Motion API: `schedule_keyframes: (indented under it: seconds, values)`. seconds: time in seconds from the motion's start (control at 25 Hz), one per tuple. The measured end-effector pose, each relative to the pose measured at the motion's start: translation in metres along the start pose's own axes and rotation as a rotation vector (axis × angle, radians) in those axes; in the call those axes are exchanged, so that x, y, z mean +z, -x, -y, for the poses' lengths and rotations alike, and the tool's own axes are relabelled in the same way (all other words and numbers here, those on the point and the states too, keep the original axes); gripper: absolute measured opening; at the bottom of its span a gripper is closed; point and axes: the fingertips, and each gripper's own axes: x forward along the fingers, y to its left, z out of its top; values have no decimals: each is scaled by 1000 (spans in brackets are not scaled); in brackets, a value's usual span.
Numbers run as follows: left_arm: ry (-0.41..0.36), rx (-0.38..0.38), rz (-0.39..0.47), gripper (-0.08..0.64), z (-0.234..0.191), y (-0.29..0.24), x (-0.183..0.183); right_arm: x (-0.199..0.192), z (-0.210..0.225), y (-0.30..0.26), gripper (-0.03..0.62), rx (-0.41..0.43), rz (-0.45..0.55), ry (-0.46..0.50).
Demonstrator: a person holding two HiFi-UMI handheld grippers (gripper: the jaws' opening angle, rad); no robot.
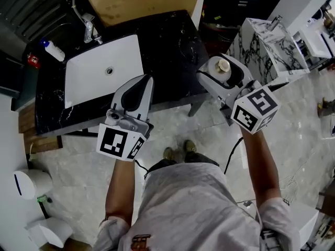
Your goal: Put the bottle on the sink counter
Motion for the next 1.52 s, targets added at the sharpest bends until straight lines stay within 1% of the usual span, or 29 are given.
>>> schedule_keyframes:
  seconds: [0.32,0.72,0.96,1.24,1.52]
  values:
    - [-9,39,-23,0,5,-18,-23,-35,26,-17,333,9,-76,50]
    - [5,66,-50,0,9,-32,-46,-97,53,-40,333,14,-192,16]
    - [9,82,-68,0,7,-35,-57,-129,59,-51,333,24,-251,13]
    - [18,99,-85,0,2,-35,-69,-151,62,-58,333,34,-290,27]
    - [32,93,-97,0,0,-39,-77,-165,64,-64,333,33,-311,19]
